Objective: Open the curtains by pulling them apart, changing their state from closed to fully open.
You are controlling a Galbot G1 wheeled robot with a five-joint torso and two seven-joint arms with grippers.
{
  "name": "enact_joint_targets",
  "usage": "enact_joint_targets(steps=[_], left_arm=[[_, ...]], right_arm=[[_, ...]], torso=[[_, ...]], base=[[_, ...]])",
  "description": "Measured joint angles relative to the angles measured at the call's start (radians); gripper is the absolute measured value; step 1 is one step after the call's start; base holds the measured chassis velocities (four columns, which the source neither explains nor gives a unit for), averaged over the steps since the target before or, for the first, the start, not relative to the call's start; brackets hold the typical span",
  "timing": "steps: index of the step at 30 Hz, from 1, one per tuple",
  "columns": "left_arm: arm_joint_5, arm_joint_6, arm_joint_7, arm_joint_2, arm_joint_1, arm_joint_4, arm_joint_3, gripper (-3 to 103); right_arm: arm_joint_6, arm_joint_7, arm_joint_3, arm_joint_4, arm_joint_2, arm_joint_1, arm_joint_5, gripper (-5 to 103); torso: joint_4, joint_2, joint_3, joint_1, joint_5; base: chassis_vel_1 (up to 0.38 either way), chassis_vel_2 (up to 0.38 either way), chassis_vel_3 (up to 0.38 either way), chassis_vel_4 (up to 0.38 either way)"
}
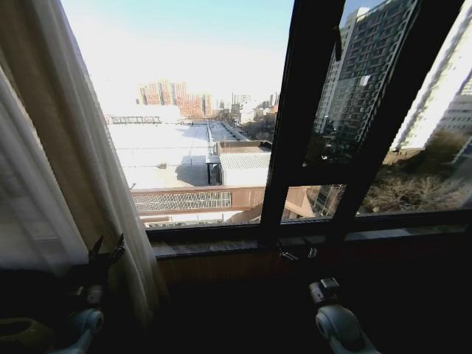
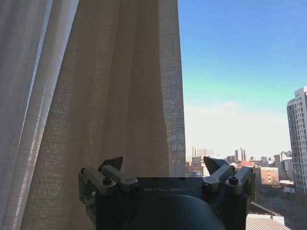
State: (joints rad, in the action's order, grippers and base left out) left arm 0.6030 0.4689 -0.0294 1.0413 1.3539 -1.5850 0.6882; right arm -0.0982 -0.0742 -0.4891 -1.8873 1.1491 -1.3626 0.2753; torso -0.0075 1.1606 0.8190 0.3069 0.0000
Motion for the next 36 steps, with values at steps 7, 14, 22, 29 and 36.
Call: enact_joint_targets(steps=[7,14,22,29,36], left_arm=[[-0.009,-0.018,0.028,0.073,0.039,-0.063,0.019,100],[-0.046,-0.045,0.087,0.148,0.097,-0.133,0.039,100],[-0.085,-0.015,0.075,0.167,0.152,-0.154,0.062,100],[-0.124,0.046,-0.008,0.156,0.177,-0.133,0.081,100],[-0.131,0.059,-0.014,0.164,0.176,-0.126,0.079,100]], right_arm=[[0.000,0.000,0.000,0.000,0.000,0.000,0.000,100],[0.000,0.000,0.000,0.000,0.000,0.000,0.000,100],[0.000,0.000,0.000,0.000,0.000,0.000,0.000,100],[0.000,0.000,0.000,0.000,0.000,0.000,0.000,100],[0.000,0.000,0.000,0.000,0.000,0.000,0.000,100]], torso=[[-0.0001,0.000,0.000,0.000,0.0001],[0.0000,0.000,0.000,0.000,0.0001],[0.0000,0.000,0.000,0.000,0.0000],[0.0000,0.000,0.000,0.000,0.0000],[-0.0001,0.000,0.000,0.000,0.0000]], base=[[0.000,0.000,0.000,0.000],[0.000,0.000,0.000,0.000],[0.000,0.000,0.000,0.000],[0.000,0.000,0.000,0.000],[0.000,0.000,0.000,0.000]])
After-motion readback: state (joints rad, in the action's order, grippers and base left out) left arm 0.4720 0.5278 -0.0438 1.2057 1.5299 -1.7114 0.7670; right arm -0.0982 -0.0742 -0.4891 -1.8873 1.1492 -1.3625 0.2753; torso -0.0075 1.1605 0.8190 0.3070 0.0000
